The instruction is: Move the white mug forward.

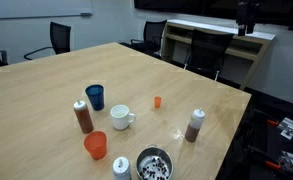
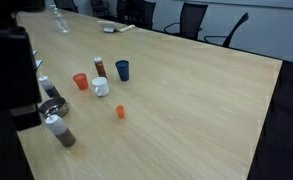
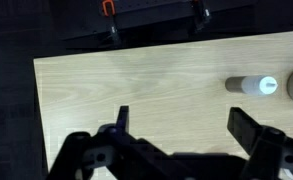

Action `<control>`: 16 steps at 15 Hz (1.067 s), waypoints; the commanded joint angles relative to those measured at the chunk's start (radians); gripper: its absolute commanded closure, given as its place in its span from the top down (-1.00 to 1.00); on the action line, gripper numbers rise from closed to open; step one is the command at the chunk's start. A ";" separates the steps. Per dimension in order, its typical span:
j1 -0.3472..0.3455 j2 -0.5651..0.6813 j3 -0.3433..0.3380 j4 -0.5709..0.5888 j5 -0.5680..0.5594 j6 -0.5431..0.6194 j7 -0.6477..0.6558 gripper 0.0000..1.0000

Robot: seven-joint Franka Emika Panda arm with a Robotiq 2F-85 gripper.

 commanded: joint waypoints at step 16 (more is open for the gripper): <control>0.044 0.290 0.061 0.148 0.384 0.075 0.362 1.00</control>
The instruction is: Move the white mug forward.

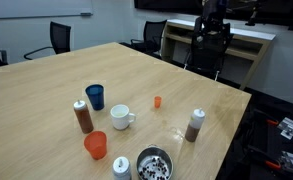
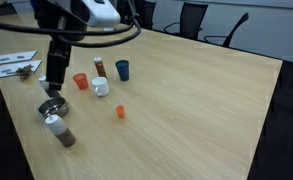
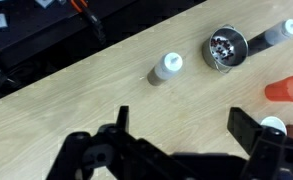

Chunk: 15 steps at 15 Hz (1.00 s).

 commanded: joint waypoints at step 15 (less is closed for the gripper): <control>0.033 0.197 0.031 0.139 0.461 0.049 0.232 1.00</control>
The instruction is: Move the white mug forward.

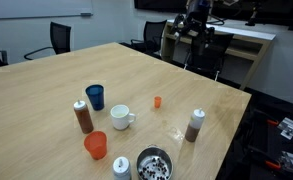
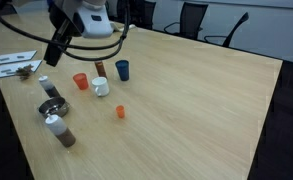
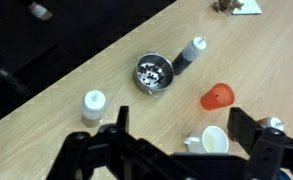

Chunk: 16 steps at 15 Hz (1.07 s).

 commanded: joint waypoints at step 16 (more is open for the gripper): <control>0.003 0.237 0.008 0.050 0.480 0.113 0.105 1.00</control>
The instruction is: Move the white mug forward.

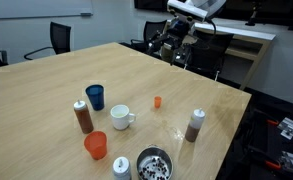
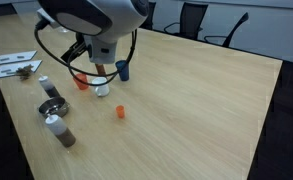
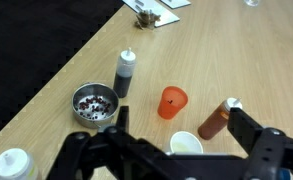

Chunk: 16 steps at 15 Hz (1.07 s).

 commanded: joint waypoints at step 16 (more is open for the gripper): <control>0.014 0.108 -0.006 -0.141 0.290 0.019 -0.038 1.00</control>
